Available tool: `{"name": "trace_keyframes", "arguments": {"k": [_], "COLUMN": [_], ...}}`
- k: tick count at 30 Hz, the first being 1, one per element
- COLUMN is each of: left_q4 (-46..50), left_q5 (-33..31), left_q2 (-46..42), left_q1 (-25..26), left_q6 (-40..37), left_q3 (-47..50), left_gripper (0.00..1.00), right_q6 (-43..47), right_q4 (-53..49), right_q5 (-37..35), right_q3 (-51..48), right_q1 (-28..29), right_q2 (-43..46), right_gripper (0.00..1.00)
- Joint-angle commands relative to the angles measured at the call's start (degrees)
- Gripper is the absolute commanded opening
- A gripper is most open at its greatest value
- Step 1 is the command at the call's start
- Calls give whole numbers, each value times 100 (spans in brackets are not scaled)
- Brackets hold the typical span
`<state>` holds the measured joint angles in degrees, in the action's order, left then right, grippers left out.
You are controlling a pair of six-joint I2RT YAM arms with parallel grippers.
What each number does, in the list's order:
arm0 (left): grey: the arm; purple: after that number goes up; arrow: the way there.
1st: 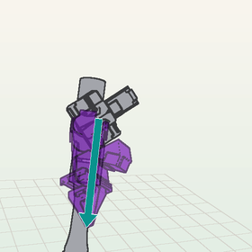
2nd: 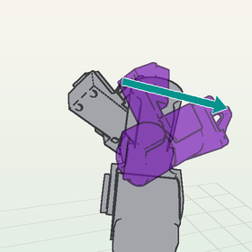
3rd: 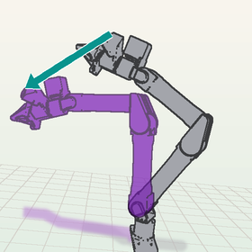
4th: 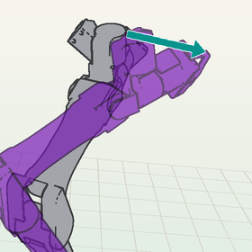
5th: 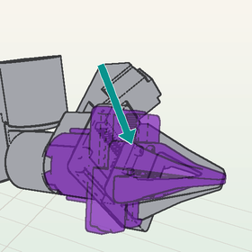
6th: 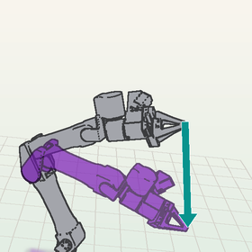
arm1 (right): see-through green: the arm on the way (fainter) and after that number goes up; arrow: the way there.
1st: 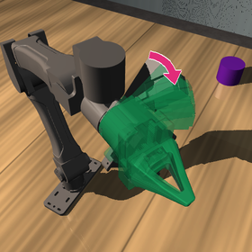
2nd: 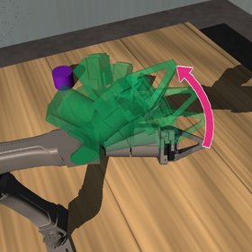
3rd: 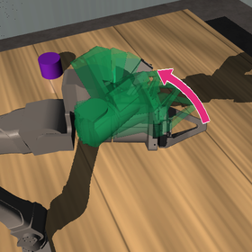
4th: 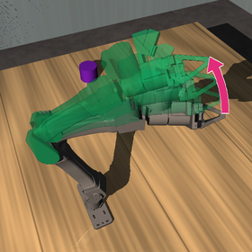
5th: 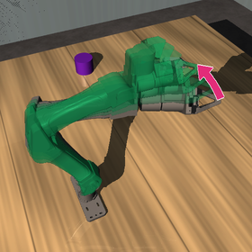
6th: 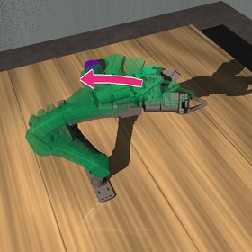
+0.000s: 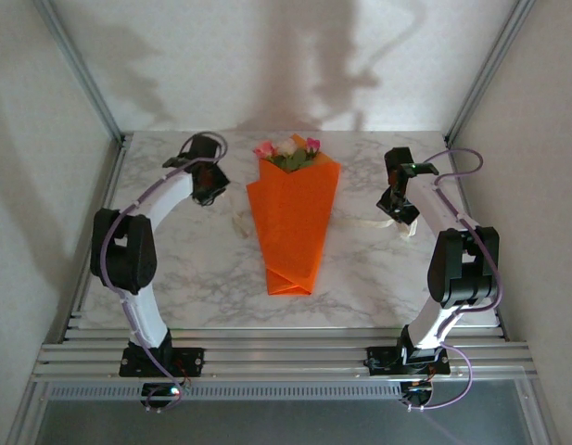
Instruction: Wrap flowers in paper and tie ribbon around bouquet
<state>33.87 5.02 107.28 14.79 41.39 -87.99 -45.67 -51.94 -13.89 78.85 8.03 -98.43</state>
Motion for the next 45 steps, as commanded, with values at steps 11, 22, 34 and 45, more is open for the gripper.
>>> {"name": "trace_keyframes", "arguments": {"k": [11, 22, 34, 45], "left_q4": [1289, 967, -580, -2773], "left_q5": [226, 575, 1357, 2276], "left_q2": [2311, 3204, 482, -845], "left_q1": [2598, 2723, 1905, 661], "left_q6": [-2816, -2045, 961, 4099], "left_q3": [-3886, -5189, -1285, 2698], "left_gripper": [0, 74, 58, 59], "right_q6": [159, 108, 628, 1377], "right_q4": [-15, 31, 64, 53], "right_q5": [116, 132, -342, -1153], "right_q3": [-166, -727, -746, -619], "right_q1": [260, 463, 739, 1297], "right_q2": [-15, 271, 486, 635], "right_gripper": [0, 0, 0, 0]}}
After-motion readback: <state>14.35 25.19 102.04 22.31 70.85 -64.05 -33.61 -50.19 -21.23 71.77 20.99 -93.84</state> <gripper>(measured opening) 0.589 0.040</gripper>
